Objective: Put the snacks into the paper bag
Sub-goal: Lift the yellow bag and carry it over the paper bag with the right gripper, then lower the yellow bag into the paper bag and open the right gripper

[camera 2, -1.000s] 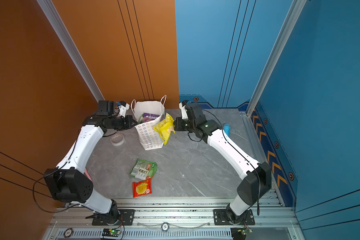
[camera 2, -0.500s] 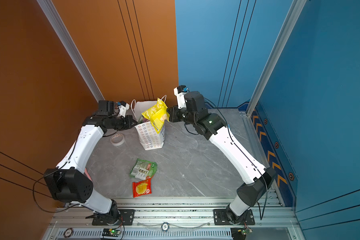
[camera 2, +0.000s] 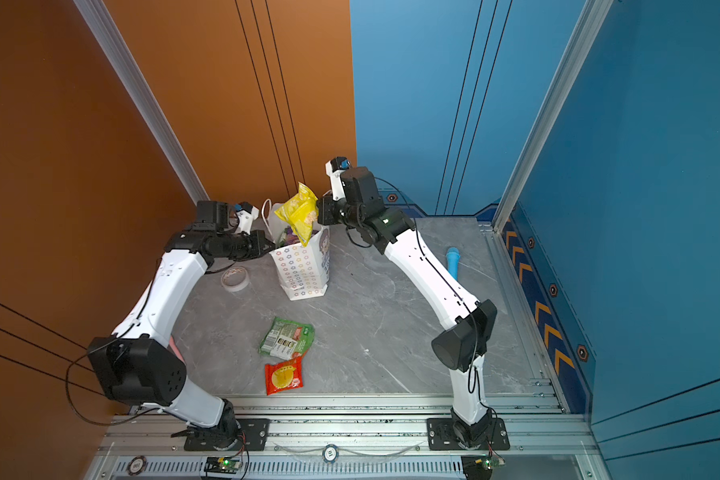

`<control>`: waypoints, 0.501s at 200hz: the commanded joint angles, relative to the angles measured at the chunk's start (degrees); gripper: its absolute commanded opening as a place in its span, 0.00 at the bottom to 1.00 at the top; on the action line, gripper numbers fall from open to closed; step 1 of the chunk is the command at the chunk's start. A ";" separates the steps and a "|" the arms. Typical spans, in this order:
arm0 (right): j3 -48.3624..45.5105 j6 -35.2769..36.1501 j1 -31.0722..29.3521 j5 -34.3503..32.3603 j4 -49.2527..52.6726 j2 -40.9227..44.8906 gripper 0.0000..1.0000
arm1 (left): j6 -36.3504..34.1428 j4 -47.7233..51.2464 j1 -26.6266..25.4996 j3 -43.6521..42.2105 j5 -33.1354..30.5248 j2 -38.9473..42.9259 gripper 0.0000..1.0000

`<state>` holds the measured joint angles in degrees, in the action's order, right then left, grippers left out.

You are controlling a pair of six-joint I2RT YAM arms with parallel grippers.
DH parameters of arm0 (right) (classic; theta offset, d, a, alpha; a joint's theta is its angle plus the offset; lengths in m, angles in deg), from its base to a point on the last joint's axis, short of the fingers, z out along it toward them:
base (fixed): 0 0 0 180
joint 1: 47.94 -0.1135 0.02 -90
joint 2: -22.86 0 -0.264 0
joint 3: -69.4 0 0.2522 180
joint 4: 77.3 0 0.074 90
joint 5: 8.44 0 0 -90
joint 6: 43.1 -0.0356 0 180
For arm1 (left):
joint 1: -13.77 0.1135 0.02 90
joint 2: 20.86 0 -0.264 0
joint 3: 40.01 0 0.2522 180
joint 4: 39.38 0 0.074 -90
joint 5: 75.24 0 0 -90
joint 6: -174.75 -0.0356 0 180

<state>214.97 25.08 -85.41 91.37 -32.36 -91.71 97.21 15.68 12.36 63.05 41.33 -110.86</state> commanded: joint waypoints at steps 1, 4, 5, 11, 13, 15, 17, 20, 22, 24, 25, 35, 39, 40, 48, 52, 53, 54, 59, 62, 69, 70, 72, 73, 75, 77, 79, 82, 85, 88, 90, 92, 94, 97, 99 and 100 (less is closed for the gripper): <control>4.80 0.69 0.62 -1.48 1.52 -2.40 0.00 | -0.42 1.59 0.04 -1.12 -1.08 0.91 0.02; 5.18 0.65 0.64 -1.52 1.51 -2.75 0.00 | -0.43 1.55 0.08 -1.14 -1.03 0.93 0.02; 5.29 0.60 0.65 -1.49 1.51 -2.89 0.00 | -0.43 1.53 0.09 -1.14 -1.01 0.95 0.02; 5.87 0.46 0.77 -1.47 1.52 -3.58 0.00 | -0.40 1.57 0.09 -1.14 -1.07 0.93 0.01; 6.02 0.35 0.81 -1.52 1.52 -3.81 0.00 | -0.38 1.59 0.09 -1.14 -1.08 0.96 0.02; 6.25 0.33 0.84 -1.54 1.52 -3.89 0.00 | -0.39 1.59 0.09 -1.14 -1.06 0.92 0.02; 6.44 0.32 0.92 -1.56 1.52 -3.91 0.00 | -0.42 1.59 0.09 -1.14 -1.03 0.93 0.01; 6.66 0.25 0.91 -1.58 1.52 -3.91 0.00 | -0.43 1.58 0.09 -1.14 -1.03 0.89 0.02; 6.77 0.13 0.91 -1.60 1.52 -5.17 0.00 | -0.43 1.59 0.09 -1.14 -1.02 0.95 0.02; 6.94 0.07 1.00 -1.56 1.52 -5.61 0.00 | -0.43 1.59 0.09 -1.14 -0.98 0.94 0.01; 7.00 0.05 1.00 -1.59 1.52 -5.82 0.00 | -0.43 1.55 0.09 -1.14 -0.98 0.95 0.02; 7.68 -0.40 1.18 -1.52 1.52 -6.89 0.00 | -0.33 1.55 0.09 -1.06 -0.98 0.90 0.01; 7.96 -0.50 1.26 -1.52 1.52 -7.36 0.00 | -0.34 1.58 0.09 -1.09 -0.94 0.93 0.02; 7.99 -0.55 1.30 -1.53 1.52 -7.44 0.00 | -0.30 1.59 0.05 -1.12 -0.92 0.90 0.01; 8.48 -0.83 1.26 -1.63 1.44 -8.13 0.00 | -0.33 1.59 0.09 -1.14 -0.98 0.96 0.02; 8.65 -0.99 1.37 -1.61 1.36 -8.53 0.00 | -0.27 1.59 0.09 -1.14 -0.93 0.90 0.01; 8.64 -1.05 1.36 -1.62 1.31 -8.59 0.00 | -0.31 1.59 0.09 -1.14 -0.92 0.93 0.01; 8.69 -1.08 1.35 -1.62 1.28 -8.67 0.00 | -0.32 1.59 0.09 -1.14 -0.91 0.95 0.01; 8.97 -1.31 1.42 -1.63 1.17 -9.07 0.00 | -0.34 1.59 0.09 -1.12 -0.98 0.88 0.02; 9.10 -1.50 1.39 -1.56 1.17 -9.33 0.00 | -0.42 1.55 0.09 -1.14 -1.07 0.82 0.02; 9.61 -1.92 1.49 -1.55 1.16 -10.12 0.00 | -0.38 1.60 0.09 -1.14 -1.06 0.83 0.02; 9.70 -1.96 1.46 -1.50 1.16 -10.22 0.00 | -0.40 1.60 0.09 -1.14 -1.02 0.81 0.01; 9.81 -2.05 1.45 -1.46 1.16 -10.39 0.00 | -0.42 1.59 0.05 -1.14 -1.02 0.81 0.02; 9.88 -2.07 1.44 -1.46 1.12 -10.54 0.00 | -0.43 1.59 0.07 -1.14 -1.01 0.84 0.02; 10.09 -2.12 1.44 -1.48 1.08 -10.69 0.00 | -0.41 1.59 0.09 -1.14 -0.99 0.82 0.02; 10.23 -2.27 1.44 -1.48 1.01 -10.88 0.00 | -0.42 1.59 0.09 -1.14 -0.99 0.80 0.02; 10.45 -2.37 1.42 -1.44 1.02 -11.08 0.00 | -0.43 1.59 0.09 -1.14 -1.06 0.79 0.02; 10.60 -2.57 1.42 -1.40 0.99 -11.40 0.00 | -0.43 1.57 0.09 -1.10 -1.02 0.82 0.01; 10.86 -2.79 1.41 -1.29 0.88 -11.65 0.00 | -0.36 1.59 0.05 -1.11 -1.07 0.77 0.01; 11.02 -3.10 1.36 -1.27 0.83 -11.91 0.00 | -0.40 1.59 0.09 -1.14 -1.01 0.71 0.01; 11.08 -3.16 1.35 -1.28 0.67 -12.04 0.00 | -0.35 1.59 0.09 -1.14 -1.04 0.70 0.02; 11.18 -3.34 1.35 -1.23 0.66 -12.21 0.00 | -0.34 1.59 0.09 -1.14 -1.03 0.74 0.01; 11.23 -3.41 1.35 -1.13 0.44 -12.34 0.00 | -0.34 1.59 0.03 -1.14 -1.04 0.78 0.01; 11.21 -3.60 1.34 -1.22 0.32 -12.55 0.00 | -0.36 1.59 0.08 -1.15 -1.07 0.76 0.02; 11.24 -3.63 1.30 -1.26 0.10 -12.71 0.00 | -0.37 1.59 0.09 -1.14 -1.06 0.72 0.01; 11.21 -3.74 1.28 -1.31 0.02 -12.79 0.00 | -0.35 1.59 0.09 -1.14 -1.07 0.66 0.02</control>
<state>223.87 23.57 -84.10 90.43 -31.99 -103.03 97.21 15.68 12.36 63.05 41.33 -110.86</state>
